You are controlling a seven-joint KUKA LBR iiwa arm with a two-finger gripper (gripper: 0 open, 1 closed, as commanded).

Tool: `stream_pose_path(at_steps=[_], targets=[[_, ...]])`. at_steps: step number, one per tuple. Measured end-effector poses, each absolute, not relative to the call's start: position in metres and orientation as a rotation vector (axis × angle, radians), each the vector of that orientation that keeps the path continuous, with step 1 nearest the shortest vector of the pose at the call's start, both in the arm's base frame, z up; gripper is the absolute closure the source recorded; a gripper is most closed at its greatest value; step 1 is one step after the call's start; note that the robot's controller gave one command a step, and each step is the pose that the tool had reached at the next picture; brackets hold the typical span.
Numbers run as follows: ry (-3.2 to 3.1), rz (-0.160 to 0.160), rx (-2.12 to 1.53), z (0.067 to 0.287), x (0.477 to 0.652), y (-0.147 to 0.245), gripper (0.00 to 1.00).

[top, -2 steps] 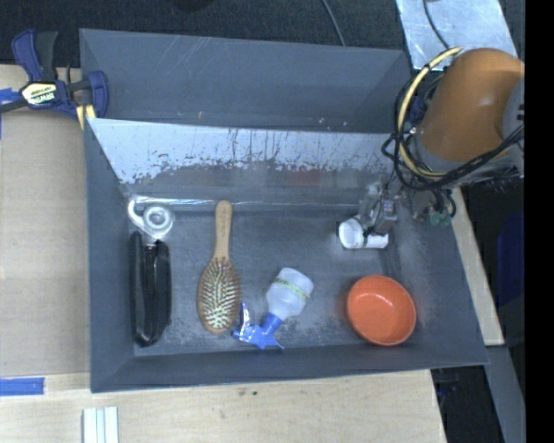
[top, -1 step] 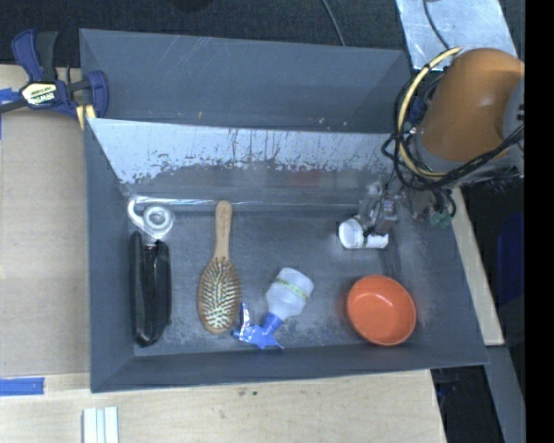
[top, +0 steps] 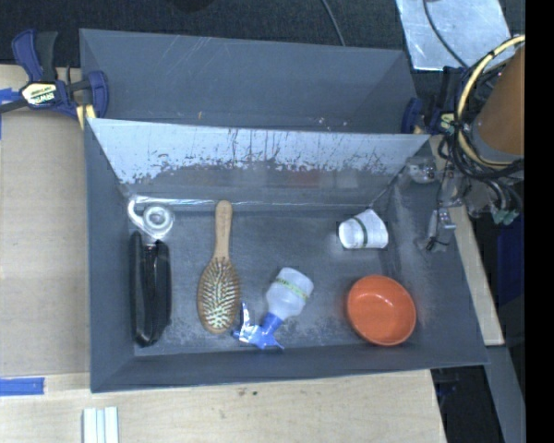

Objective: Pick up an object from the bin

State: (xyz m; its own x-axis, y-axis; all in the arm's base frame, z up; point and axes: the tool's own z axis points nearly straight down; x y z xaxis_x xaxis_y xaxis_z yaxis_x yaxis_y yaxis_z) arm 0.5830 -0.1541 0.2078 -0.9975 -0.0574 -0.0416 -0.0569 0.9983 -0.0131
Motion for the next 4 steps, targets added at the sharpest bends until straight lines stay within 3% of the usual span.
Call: stream_pose_path(at_steps=[1,2,3,4], targets=[[3.102,-0.014,-0.094,0.205,0.583,-0.151,0.0],[3.1,-0.014,-0.121,0.153,0.572,-0.126,0.0],[3.094,-0.017,-0.059,0.146,0.568,-0.121,0.0],[3.1,-0.016,-0.102,0.111,0.526,-0.117,0.0]])
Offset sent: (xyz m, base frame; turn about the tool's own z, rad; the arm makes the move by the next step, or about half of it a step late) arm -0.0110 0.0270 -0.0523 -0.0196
